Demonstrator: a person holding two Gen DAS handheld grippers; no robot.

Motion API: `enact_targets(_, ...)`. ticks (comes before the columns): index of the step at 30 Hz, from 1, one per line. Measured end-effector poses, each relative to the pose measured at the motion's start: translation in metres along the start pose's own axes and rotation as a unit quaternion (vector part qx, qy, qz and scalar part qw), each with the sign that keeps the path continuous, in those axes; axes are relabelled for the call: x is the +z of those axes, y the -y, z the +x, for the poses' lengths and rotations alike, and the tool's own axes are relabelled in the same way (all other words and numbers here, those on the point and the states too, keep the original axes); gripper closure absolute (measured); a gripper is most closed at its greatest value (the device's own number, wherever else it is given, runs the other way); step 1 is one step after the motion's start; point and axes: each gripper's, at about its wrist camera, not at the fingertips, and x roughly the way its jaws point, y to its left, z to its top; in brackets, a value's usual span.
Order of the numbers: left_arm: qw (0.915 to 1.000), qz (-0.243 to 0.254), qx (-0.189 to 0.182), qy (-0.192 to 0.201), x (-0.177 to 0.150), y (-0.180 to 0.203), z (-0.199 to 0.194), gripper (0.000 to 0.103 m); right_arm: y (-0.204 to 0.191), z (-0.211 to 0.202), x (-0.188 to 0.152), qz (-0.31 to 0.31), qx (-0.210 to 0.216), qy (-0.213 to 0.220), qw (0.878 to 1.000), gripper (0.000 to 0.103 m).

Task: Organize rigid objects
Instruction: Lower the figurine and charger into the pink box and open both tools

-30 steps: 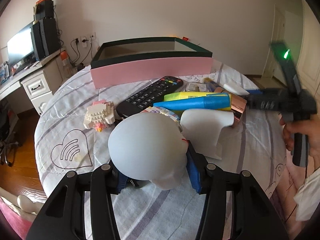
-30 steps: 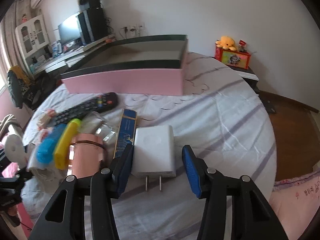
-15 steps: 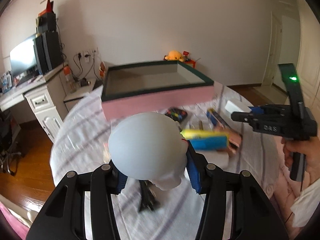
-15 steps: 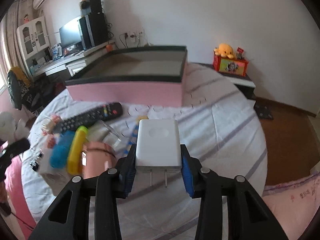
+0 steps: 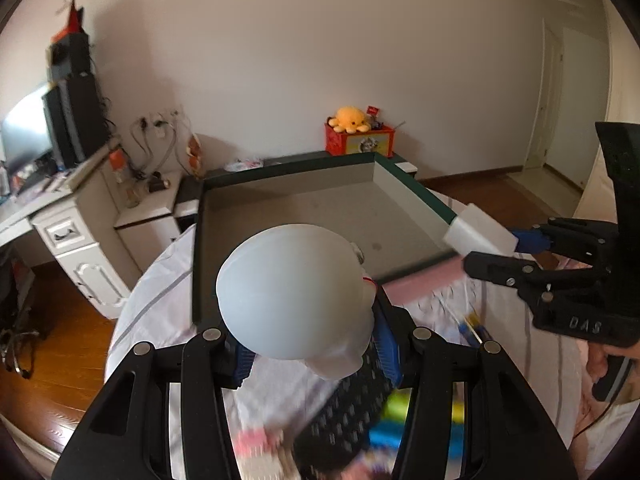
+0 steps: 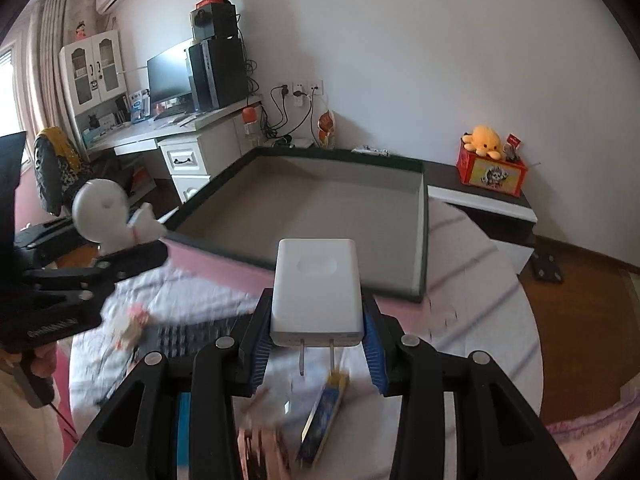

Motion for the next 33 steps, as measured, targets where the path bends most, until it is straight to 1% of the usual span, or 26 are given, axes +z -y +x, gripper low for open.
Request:
enact_targets(2, 0.9999, 0.000, -0.002, -0.012, 0.012, -0.005, 0.017, 0.053, 0.001, 0.017, 0.017, 0.000, 0.006, -0.006, 1.000, 0.062)
enact_targets(4, 0.9997, -0.002, 0.000, -0.023, 0.024, -0.011, 0.035, 0.053, 0.003, 0.030, 0.026, -0.001, 0.006, -0.010, 1.000, 0.062)
enact_targets(5, 0.9996, -0.002, -0.003, -0.029, 0.027, -0.012, 0.042, 0.053, 0.004, 0.041, 0.035, 0.000, 0.009, -0.016, 1.000, 0.062)
enact_targets(7, 0.9991, -0.005, 0.001, -0.043, 0.036, -0.017, 0.063, 0.053, 0.007, 0.056, 0.041, 0.005, 0.015, -0.026, 1.000, 0.062)
enact_targets(8, 0.9984, -0.007, 0.004, -0.056, 0.040, -0.021, 0.077, 0.053, 0.007, 0.069, 0.047, 0.004, 0.011, -0.037, 0.999, 0.062)
enact_targets(10, 0.9969, -0.010, 0.008, -0.078, 0.042, -0.027, 0.096, 0.052, 0.007, 0.085, 0.051, -0.001, 0.005, -0.053, 0.999, 0.062)
enact_targets(12, 0.9956, -0.013, 0.019, -0.090, 0.041, -0.032, 0.110, 0.052, 0.009, 0.104, 0.053, 0.004, 0.005, -0.072, 0.997, 0.062)
enact_targets(14, 0.9942, -0.018, 0.017, -0.105, 0.037, -0.037, 0.121, 0.052, 0.011, 0.117, 0.052, 0.003, -0.001, -0.089, 0.996, 0.062)
enact_targets(17, 0.9932, -0.016, 0.021, -0.113, 0.032, -0.041, 0.128, 0.052, 0.014, 0.128, 0.049, 0.003, -0.003, -0.103, 0.995, 0.062)
enact_targets(22, 0.9926, -0.015, 0.029, -0.117, 0.029, -0.041, 0.132, 0.052, 0.014, 0.130, 0.044, 0.017, 0.005, -0.109, 0.994, 0.061)
enact_targets(24, 0.9926, -0.020, 0.034, -0.115, 0.029, -0.044, 0.130, 0.049, 0.016, 0.131, 0.047, 0.023, 0.006, -0.106, 0.994, 0.059)
enact_targets(25, 0.9925, -0.024, 0.042, -0.112, 0.029, -0.046, 0.127, 0.043, 0.018, 0.125, 0.046, 0.027, 0.002, -0.098, 0.995, 0.050)
enact_targets(26, 0.9925, -0.029, 0.050, -0.108, 0.030, -0.049, 0.123, 0.032, 0.021, 0.122, 0.047, 0.031, -0.004, -0.093, 0.995, 0.040)
enact_targets(27, 0.9925, -0.034, 0.057, -0.102, 0.031, -0.052, 0.117, 0.025, 0.021, 0.121, 0.050, 0.034, -0.010, -0.088, 0.995, 0.035)
enact_targets(28, 0.9930, -0.041, 0.062, -0.092, 0.032, -0.055, 0.110, 0.015, 0.023, 0.112, 0.050, 0.039, -0.012, -0.077, 0.996, 0.029)
enact_targets(30, 0.9950, -0.049, 0.050, -0.071, 0.033, -0.057, 0.092, 0.012, 0.023, 0.100, 0.053, 0.040, -0.010, -0.065, 0.997, 0.026)
enact_targets(31, 0.9953, -0.052, 0.051, -0.063, 0.034, -0.058, 0.083, 0.009, 0.022, 0.087, 0.052, 0.039, -0.014, -0.055, 0.998, 0.025)
enact_targets(32, 0.9954, -0.052, 0.062, -0.051, 0.033, -0.057, 0.068, 0.005, 0.020, 0.078, 0.053, 0.037, -0.015, -0.046, 0.998, 0.025)
enact_targets(33, 0.9953, -0.051, 0.072, -0.040, 0.032, -0.057, 0.057, 0.004, 0.018, 0.071, 0.054, 0.036, -0.014, -0.039, 0.998, 0.025)
